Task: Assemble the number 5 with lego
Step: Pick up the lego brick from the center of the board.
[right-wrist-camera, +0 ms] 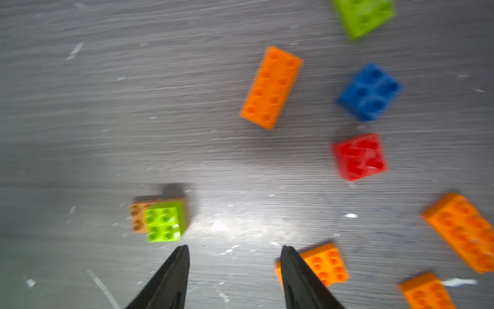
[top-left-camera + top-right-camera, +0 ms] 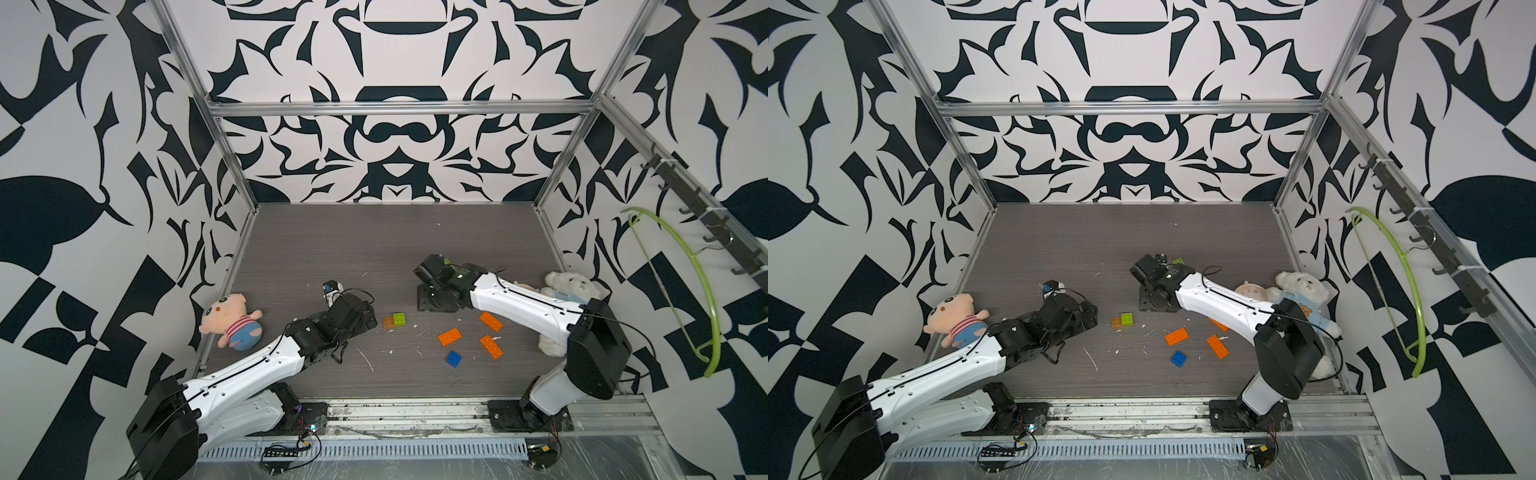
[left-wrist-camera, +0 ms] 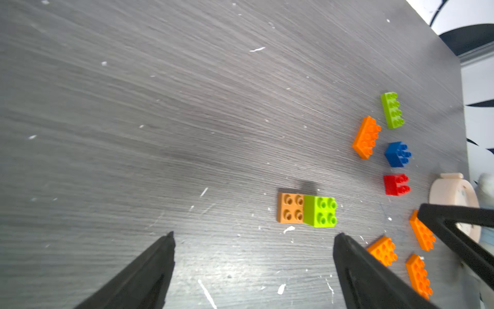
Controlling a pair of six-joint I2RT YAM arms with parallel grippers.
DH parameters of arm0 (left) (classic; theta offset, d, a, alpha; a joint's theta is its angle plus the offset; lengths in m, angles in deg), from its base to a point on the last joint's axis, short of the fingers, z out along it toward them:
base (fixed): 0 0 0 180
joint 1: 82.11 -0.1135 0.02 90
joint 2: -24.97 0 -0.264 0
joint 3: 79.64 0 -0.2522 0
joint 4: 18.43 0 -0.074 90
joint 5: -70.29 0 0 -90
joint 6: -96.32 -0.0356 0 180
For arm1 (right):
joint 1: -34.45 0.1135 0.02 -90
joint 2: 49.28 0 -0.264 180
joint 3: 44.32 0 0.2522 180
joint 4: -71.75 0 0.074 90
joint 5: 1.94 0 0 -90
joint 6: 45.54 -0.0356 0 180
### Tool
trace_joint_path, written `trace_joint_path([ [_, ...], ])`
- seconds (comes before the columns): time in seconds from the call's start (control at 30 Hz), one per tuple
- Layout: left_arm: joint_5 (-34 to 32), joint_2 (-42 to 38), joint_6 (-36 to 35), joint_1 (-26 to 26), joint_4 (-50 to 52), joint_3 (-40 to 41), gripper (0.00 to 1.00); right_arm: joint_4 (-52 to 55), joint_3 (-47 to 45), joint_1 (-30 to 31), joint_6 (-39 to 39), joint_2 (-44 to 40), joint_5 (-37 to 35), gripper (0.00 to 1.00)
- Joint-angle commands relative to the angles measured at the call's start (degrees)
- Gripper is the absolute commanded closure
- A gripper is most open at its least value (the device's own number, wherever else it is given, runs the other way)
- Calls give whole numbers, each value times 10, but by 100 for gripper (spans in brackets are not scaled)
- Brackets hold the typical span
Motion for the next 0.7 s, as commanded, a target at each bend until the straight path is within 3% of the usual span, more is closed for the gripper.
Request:
trace_joint_path([
  [0.0, 36, 29, -36, -2, -24, -32, 1, -14, -19, -38, 40, -31, -2, 38],
  [0.2, 83, 113, -73, -2, -27, -104, 1, -23, 24, -148, 100, 21, 59, 36],
  [0.43, 103, 199, -88, -2, -12, -178, 1, -44, 101, -223, 127, 119, 116, 34],
  [0.67, 122, 234, -90, -2, -9, -208, 1, -23, 206, -245, 189, 232, 131, 34],
])
